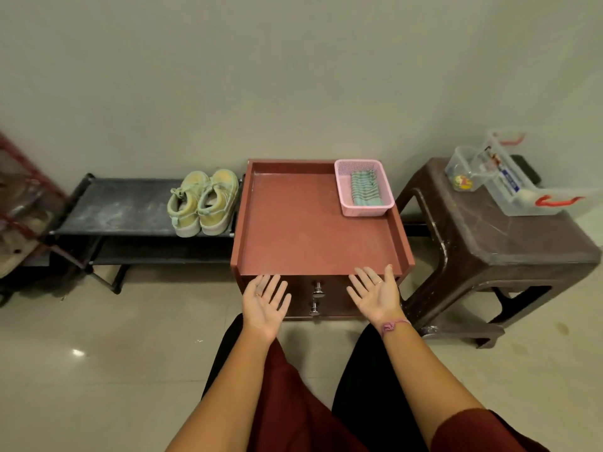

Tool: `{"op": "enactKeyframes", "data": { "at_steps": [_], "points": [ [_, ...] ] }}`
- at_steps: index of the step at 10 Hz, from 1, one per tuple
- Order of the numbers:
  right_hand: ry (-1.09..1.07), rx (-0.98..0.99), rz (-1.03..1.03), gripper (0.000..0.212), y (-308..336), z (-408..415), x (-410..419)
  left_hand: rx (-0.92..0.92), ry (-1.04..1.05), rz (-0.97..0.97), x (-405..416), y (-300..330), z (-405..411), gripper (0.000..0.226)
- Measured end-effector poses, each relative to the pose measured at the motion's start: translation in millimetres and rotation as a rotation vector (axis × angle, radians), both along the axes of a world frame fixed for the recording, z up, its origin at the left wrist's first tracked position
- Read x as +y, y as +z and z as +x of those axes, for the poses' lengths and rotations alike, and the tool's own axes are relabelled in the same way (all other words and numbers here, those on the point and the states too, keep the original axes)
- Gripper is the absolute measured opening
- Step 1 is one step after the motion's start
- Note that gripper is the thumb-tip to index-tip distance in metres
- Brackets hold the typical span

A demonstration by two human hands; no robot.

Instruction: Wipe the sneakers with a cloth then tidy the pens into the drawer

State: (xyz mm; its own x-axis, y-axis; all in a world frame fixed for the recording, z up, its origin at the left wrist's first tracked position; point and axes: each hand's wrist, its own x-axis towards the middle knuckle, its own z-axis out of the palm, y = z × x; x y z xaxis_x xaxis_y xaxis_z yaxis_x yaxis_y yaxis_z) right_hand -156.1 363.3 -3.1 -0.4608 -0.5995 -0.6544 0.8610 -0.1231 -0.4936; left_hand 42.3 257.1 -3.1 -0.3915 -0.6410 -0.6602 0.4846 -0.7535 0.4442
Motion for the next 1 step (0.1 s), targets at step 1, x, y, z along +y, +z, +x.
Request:
{"op": "enactKeyframes", "data": {
  "at_steps": [1],
  "points": [
    [0.068, 0.054, 0.028, 0.055, 18.3, 6.0, 7.8, -0.094, -0.091, -0.138, 11.6, 17.2, 2.1, 0.035]
  ]
}}
